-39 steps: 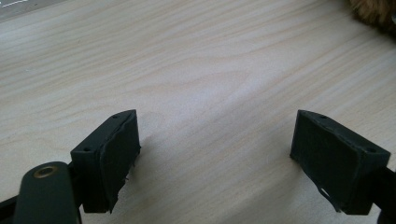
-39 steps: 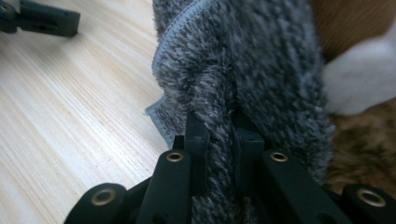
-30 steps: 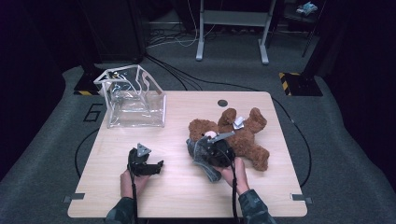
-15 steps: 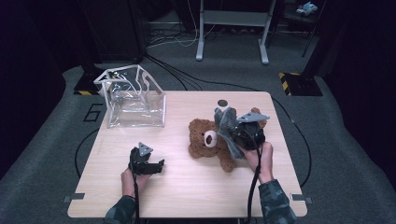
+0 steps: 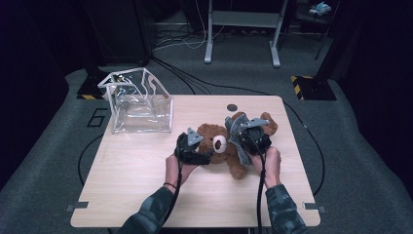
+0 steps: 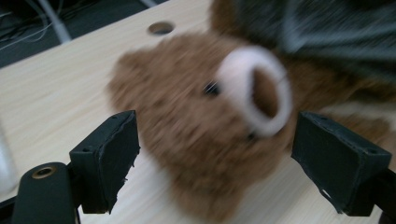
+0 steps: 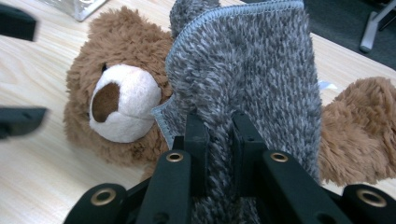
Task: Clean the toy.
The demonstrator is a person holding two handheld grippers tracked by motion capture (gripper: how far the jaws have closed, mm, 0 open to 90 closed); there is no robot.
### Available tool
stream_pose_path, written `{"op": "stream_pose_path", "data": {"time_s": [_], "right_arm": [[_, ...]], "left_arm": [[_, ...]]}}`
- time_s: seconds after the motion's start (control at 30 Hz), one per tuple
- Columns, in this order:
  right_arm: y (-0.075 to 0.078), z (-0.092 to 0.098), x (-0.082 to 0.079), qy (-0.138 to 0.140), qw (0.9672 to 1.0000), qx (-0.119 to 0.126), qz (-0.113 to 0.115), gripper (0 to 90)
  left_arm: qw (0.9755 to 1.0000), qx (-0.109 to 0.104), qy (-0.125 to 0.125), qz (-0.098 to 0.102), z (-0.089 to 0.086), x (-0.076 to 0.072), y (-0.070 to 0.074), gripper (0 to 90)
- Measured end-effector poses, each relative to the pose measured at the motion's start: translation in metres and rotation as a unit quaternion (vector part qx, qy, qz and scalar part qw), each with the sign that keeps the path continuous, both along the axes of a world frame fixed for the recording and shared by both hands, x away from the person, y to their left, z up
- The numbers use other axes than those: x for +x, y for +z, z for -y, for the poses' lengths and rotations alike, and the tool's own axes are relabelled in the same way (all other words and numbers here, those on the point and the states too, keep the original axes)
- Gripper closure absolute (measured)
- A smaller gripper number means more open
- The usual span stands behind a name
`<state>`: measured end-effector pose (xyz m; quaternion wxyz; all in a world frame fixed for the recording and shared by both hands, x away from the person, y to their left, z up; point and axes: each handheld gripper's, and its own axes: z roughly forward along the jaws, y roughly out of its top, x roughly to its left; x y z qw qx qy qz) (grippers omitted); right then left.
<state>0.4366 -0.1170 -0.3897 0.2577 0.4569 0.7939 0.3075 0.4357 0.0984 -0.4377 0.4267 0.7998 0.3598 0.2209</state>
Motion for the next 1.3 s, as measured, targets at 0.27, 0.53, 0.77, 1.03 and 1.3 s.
{"op": "stream_pose_path", "data": {"time_s": [0.27,0.53,0.77,1.03,1.3], "right_arm": [[-0.007,-0.003,0.006,-0.003,0.9999,0.002,-0.015,79.0],[-0.009,-0.005,0.007,0.005,0.9997,0.006,-0.021,77.9],[0.004,-0.023,0.018,0.047,0.9988,-0.004,0.012,77.2],[-0.031,-0.047,0.062,0.063,0.9944,-0.056,-0.063,75.1],[-0.033,-0.040,0.063,0.066,0.9939,-0.055,-0.069,75.0]], "left_arm": [[0.9989,0.025,-0.017,-0.035,0.037,0.030,0.002,17.1],[0.9975,0.041,-0.018,-0.055,0.035,0.038,-0.016,29.9],[0.9981,0.034,-0.012,-0.050,0.037,0.035,-0.024,37.3],[0.9982,0.028,-0.009,-0.053,0.034,0.033,-0.031,37.2],[0.9983,0.032,-0.008,-0.049,0.035,0.032,-0.031,37.2]]}}
